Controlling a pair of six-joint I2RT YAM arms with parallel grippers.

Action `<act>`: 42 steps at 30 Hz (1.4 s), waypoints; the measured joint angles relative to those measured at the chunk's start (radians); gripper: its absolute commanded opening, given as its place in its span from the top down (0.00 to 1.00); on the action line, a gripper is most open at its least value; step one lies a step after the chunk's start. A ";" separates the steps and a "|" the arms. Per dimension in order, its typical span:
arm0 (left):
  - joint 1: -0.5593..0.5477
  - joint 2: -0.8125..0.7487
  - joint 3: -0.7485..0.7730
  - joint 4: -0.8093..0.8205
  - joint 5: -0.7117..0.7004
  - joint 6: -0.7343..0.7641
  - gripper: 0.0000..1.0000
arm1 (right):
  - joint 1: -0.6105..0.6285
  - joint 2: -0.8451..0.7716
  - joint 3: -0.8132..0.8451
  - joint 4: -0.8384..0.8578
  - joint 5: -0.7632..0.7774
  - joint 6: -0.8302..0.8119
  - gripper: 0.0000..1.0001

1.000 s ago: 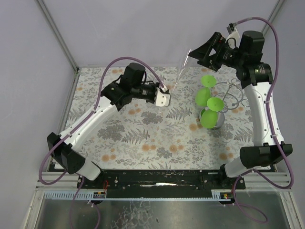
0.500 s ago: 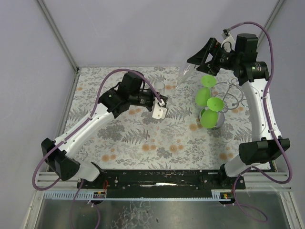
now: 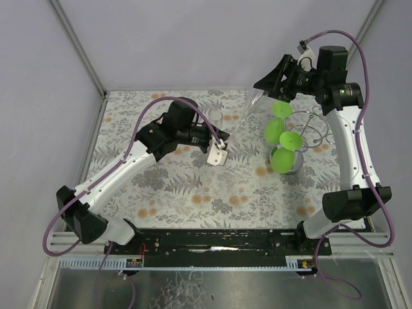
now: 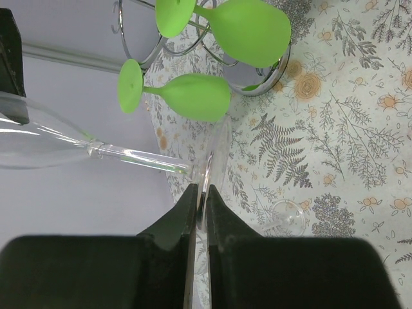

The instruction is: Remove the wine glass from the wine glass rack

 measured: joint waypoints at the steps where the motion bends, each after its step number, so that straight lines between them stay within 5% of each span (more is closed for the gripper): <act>1: -0.001 0.000 0.000 0.000 -0.001 0.000 1.00 | 0.000 0.001 0.000 -0.004 -0.005 -0.004 0.46; 4: -0.005 0.002 0.000 -0.002 -0.003 -0.001 1.00 | 0.000 0.011 0.004 -0.019 -0.016 -0.015 0.64; 8: -0.006 0.010 0.000 -0.007 -0.007 -0.006 0.97 | -0.001 0.024 0.013 -0.045 -0.019 -0.026 0.75; 14: -0.010 0.014 0.000 0.039 -0.069 -0.054 0.38 | -0.001 0.026 0.052 -0.086 0.027 -0.055 0.80; 19: 0.025 0.014 0.002 0.098 -0.127 -0.146 0.14 | -0.001 0.016 0.104 -0.089 0.118 -0.071 0.83; 24: 0.117 0.023 0.033 0.138 -0.157 -0.328 0.08 | -0.001 -0.028 0.122 -0.047 0.220 -0.089 0.83; 31: 0.339 0.159 0.295 0.165 -0.141 -0.805 0.02 | 0.042 -0.098 0.122 0.029 0.377 -0.147 0.83; 42: 0.482 0.283 0.369 0.156 -0.058 -1.297 0.00 | 0.385 -0.088 0.040 0.099 0.772 -0.328 0.85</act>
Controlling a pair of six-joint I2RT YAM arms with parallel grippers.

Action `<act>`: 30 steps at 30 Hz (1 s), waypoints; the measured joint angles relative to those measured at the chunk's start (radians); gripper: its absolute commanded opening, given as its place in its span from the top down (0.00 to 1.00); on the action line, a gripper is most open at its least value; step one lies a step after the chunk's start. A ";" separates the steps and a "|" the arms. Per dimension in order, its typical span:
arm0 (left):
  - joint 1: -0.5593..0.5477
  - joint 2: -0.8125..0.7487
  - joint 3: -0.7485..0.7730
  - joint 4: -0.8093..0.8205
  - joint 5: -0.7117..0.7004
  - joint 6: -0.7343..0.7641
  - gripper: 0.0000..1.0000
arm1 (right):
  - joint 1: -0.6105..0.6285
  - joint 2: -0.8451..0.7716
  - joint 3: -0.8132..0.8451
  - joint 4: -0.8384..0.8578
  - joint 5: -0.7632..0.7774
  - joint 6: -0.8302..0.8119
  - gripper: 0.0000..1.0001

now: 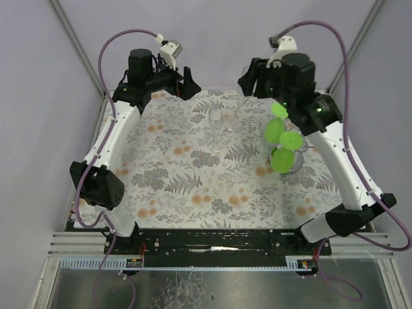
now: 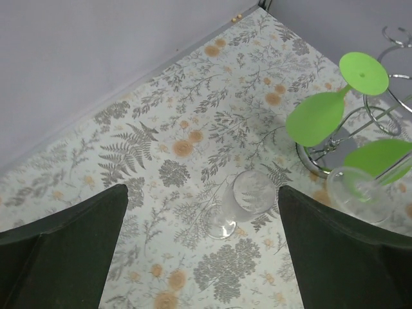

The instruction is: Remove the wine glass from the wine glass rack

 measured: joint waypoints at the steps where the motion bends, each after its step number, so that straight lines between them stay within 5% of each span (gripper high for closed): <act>1: 0.013 0.011 0.003 0.000 0.011 -0.034 0.00 | 0.031 -0.002 -0.038 0.023 0.042 -0.017 0.85; 14: 0.059 0.035 0.005 -0.014 0.068 -0.173 0.00 | 0.149 -0.009 -0.412 0.302 0.373 -0.126 0.86; 30: 0.059 0.035 0.005 -0.015 0.098 -0.190 0.00 | 0.156 -0.021 -0.793 0.726 0.527 -0.193 0.87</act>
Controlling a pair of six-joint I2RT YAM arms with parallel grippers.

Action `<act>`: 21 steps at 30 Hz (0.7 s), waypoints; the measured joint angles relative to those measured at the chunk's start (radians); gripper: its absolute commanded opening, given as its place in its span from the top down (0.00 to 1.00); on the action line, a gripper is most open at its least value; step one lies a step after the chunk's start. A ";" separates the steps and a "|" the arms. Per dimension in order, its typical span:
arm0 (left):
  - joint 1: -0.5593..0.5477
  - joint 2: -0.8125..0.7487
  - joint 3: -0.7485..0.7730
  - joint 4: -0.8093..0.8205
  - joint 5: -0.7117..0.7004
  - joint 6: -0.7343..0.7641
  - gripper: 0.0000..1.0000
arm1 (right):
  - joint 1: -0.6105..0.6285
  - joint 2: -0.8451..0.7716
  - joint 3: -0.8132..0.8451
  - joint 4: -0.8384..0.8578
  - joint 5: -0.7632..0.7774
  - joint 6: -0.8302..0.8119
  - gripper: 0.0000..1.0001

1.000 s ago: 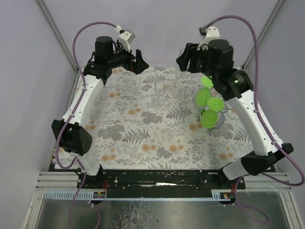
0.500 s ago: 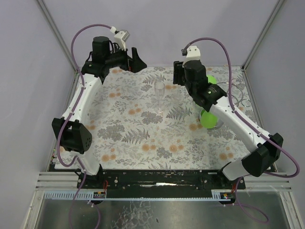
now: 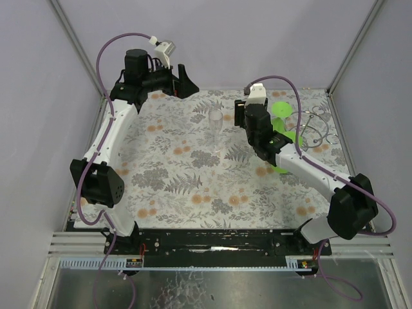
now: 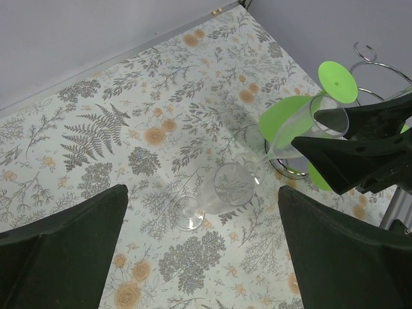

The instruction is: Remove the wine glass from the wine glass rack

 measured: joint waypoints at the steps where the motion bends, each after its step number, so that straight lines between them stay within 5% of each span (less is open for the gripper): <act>1: 0.000 0.000 0.000 0.000 0.003 0.000 0.00 | 0.000 0.000 -0.010 0.019 0.000 -0.003 0.87; 21: 0.001 0.000 0.000 0.000 0.028 -0.004 0.00 | 0.023 0.085 -0.077 0.167 -0.002 0.023 0.87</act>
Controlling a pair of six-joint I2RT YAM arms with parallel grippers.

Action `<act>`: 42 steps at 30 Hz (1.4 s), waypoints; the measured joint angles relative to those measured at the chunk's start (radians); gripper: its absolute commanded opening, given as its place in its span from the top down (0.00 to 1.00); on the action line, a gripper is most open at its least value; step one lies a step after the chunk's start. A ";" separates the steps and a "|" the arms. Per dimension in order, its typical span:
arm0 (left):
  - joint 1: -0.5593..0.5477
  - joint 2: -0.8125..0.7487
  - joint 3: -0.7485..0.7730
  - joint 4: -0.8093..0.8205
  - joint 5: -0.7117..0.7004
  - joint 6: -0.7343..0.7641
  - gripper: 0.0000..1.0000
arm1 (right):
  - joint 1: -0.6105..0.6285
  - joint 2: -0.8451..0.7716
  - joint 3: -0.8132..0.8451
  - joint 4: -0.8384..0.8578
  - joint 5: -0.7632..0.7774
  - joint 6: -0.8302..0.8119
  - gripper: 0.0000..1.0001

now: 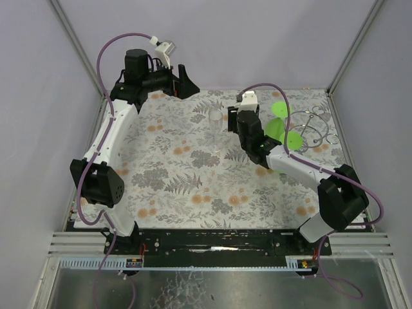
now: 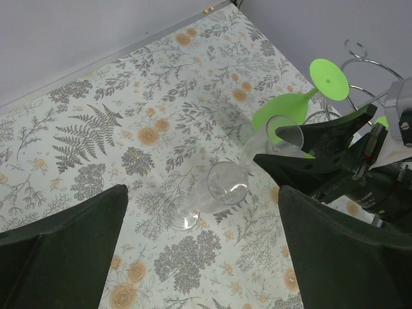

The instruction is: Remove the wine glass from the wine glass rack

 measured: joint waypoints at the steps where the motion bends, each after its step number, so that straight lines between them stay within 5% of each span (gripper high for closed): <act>1: 0.000 0.000 0.000 0.000 0.000 0.000 0.00 | 0.003 0.005 0.000 0.000 0.000 0.001 0.87; 18: 0.005 -0.002 -0.018 0.000 0.011 0.000 0.00 | 0.010 0.042 -0.035 0.023 -0.002 0.029 0.81; 33: 0.005 -0.002 -0.018 0.000 0.026 0.000 0.00 | 0.010 0.067 -0.040 0.058 0.000 0.032 0.39; 42: 0.005 -0.002 -0.018 0.000 0.040 -0.008 0.00 | 0.010 0.066 -0.040 0.058 0.003 0.032 0.31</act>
